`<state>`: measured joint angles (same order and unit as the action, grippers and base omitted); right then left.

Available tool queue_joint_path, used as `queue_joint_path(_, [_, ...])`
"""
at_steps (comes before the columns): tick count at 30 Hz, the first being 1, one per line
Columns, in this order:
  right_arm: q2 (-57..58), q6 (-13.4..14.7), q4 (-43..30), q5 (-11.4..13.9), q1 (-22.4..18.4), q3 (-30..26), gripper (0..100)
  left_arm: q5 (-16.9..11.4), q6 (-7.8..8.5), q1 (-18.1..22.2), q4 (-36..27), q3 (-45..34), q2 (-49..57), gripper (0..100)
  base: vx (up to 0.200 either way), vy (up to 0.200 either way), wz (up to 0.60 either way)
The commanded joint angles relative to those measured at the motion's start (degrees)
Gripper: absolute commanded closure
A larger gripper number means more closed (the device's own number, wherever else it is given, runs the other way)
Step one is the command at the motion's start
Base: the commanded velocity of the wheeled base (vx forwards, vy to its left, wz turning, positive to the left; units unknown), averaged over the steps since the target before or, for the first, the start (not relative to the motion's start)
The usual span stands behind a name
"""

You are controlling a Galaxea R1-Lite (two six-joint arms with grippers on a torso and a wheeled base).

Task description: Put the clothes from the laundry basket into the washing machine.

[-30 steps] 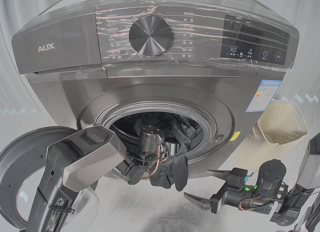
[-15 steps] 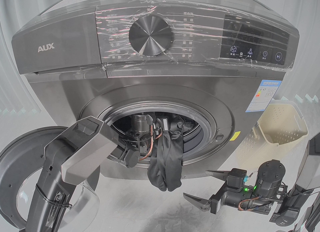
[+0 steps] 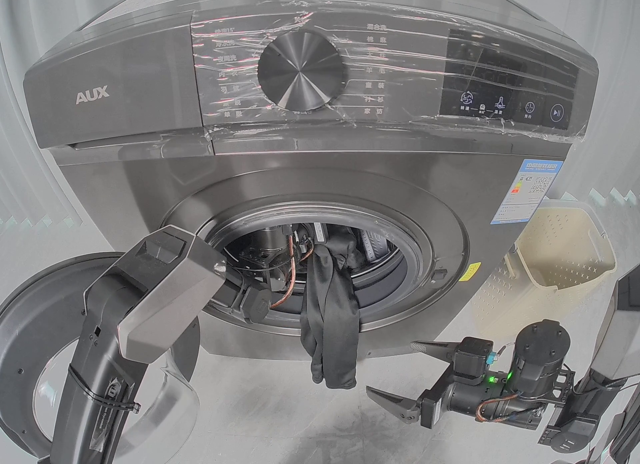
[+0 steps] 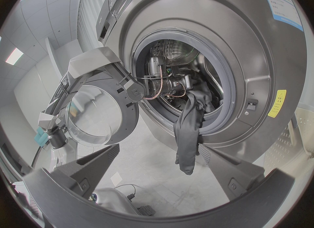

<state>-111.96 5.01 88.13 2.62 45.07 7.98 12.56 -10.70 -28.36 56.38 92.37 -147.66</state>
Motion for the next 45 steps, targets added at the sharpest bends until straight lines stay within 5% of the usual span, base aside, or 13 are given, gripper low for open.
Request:
queue_joint_path(1, [-0.01,0.00,0.03,0.02,0.02,0.01,0,0.01,-0.02,-0.12,0.13,-0.52,0.10,0,0.000,0.000,0.00])
queue_joint_path(15, [-0.01,0.00,0.03,0.02,0.02,0.01,0,-3.42,1.04,-5.57,1.01,-16.61,4.93,0,0.000,0.000,0.00])
queue_joint_path(29, [-0.01,0.00,0.03,0.02,0.02,0.10,0,-3.59,3.85,-5.04,1.36,-16.78,-1.13,0,0.000,0.000,0.00])
queue_joint_path(30, [-0.01,0.00,0.03,0.02,0.02,0.10,0,-3.59,3.94,-5.04,1.36,-16.69,-1.40,100,0.000,0.000,0.00])
queue_joint_path(45, [-0.01,0.09,0.12,0.02,-0.07,0.19,0,-1.13,3.41,-1.79,3.82,-3.95,-1.13,100,0.000,0.000,0.00])
